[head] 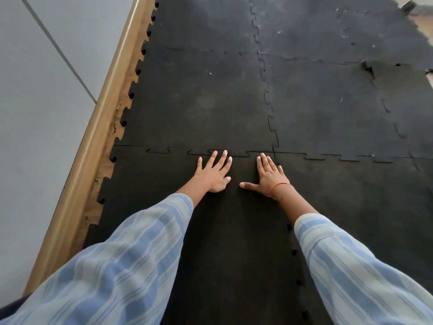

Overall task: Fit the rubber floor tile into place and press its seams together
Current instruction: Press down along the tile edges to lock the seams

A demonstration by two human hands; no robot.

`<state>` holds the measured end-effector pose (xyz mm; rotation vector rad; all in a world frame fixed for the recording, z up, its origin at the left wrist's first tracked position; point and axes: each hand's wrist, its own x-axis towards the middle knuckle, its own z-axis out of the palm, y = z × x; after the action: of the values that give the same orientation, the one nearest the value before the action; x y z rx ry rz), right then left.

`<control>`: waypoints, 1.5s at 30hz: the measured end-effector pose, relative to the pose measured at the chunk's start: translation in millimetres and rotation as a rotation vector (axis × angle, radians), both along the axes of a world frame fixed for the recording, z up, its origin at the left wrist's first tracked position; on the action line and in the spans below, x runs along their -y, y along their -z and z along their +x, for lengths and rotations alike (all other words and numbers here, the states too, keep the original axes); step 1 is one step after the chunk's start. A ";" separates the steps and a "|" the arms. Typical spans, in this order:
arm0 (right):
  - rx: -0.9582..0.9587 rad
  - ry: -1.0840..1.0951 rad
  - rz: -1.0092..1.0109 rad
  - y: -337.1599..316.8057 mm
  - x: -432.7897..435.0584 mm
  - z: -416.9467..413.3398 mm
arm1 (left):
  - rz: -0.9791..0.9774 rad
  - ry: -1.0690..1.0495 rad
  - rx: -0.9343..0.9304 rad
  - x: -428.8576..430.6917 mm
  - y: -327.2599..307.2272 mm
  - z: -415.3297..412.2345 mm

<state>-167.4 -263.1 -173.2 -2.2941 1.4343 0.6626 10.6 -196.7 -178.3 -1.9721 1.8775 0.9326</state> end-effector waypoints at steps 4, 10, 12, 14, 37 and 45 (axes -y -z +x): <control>-0.039 0.023 0.097 -6.0 18.4 12.4 | 0.012 -0.009 0.023 1.3 -0.8 -0.3; 0.071 0.091 -0.095 6.5 -24.3 -11.8 | -0.001 -0.026 0.058 -0.3 -2.8 -7.9; 0.104 0.164 -0.193 14.7 -51.3 -25.2 | -0.017 -0.020 0.047 -13.4 0.7 -16.4; 0.118 0.203 -0.199 18.4 -64.2 -32.8 | -0.050 -0.006 0.035 -27.7 6.0 -23.5; 0.154 0.233 -0.222 26.7 -68.9 -52.2 | -0.108 0.011 0.080 -35.9 12.7 -29.6; 0.128 0.183 -0.113 30.7 -28.1 -52.3 | -0.130 0.037 0.109 -31.2 13.6 -31.5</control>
<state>-219.7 -235.0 -203.8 -2.2075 1.6319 0.3827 -20.9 -165.5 -191.9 -2.0096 1.9500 0.6947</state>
